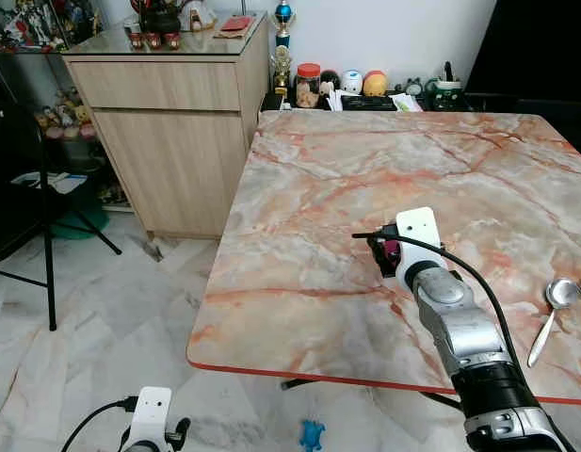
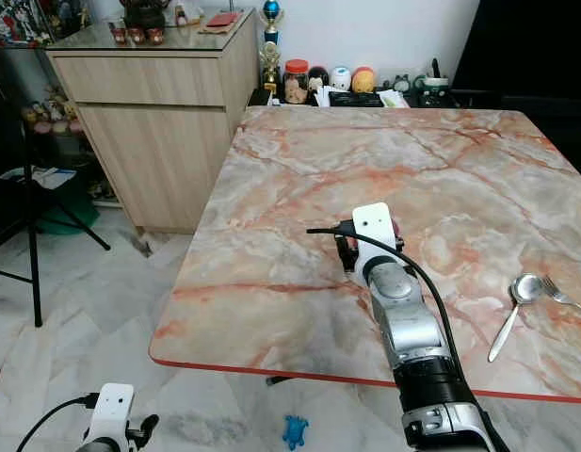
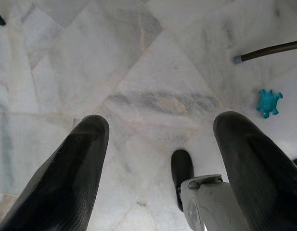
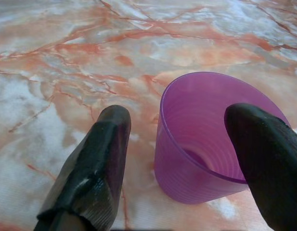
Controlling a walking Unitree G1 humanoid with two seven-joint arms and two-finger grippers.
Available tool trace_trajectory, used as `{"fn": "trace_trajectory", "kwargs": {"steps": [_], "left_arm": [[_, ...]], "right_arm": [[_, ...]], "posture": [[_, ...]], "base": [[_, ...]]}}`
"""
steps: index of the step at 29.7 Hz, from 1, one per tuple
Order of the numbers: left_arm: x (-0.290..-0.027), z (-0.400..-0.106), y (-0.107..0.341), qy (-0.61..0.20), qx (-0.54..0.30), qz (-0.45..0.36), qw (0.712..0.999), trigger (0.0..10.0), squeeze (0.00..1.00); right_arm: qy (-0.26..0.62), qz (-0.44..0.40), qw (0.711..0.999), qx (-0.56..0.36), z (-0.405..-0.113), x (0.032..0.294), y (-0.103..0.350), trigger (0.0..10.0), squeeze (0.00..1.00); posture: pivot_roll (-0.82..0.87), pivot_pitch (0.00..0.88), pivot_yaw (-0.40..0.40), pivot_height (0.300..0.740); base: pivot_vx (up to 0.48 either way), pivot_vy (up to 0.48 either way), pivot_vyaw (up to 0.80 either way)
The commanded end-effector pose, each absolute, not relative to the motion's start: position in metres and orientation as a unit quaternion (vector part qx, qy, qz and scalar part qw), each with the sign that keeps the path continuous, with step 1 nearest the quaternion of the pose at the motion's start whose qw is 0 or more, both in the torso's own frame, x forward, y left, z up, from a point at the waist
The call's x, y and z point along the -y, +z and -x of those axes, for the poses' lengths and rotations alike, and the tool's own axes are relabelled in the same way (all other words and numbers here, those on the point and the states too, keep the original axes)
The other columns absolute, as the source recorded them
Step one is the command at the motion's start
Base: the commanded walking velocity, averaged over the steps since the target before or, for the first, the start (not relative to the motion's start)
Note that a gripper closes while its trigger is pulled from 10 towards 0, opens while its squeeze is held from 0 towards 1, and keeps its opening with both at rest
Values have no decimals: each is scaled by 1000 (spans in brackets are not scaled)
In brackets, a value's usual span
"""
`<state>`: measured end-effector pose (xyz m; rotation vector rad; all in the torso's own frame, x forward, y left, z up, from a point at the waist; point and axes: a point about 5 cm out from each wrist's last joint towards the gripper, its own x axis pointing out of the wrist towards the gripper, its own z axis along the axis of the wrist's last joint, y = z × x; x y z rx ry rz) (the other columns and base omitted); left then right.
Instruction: Setting the table
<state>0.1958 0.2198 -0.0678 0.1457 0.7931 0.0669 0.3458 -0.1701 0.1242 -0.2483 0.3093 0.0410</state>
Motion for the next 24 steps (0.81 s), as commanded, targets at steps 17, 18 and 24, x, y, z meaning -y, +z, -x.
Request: {"fn": "trace_trajectory", "kwargs": {"steps": [17, 18, 24], "left_arm": [[-220, -191, -71, 35, -394, -71, 916, 10000, 0], [-221, -191, -71, 35, -394, -71, 916, 10000, 0], [-222, -190, -71, 37, -395, -71, 915, 10000, 0]], "right_arm": [[23, 126, 980, -153, -350, 168, 128, 0, 0], [24, 126, 980, -152, -350, 168, 128, 0, 0], [26, 126, 980, -152, -351, 167, 128, 0, 0]], "posture": [[78, 10, 11, 740], [78, 10, 11, 740], [79, 10, 11, 740]], "base": [[0, 0, 0], [0, 0, 0], [0, 0, 0]]}}
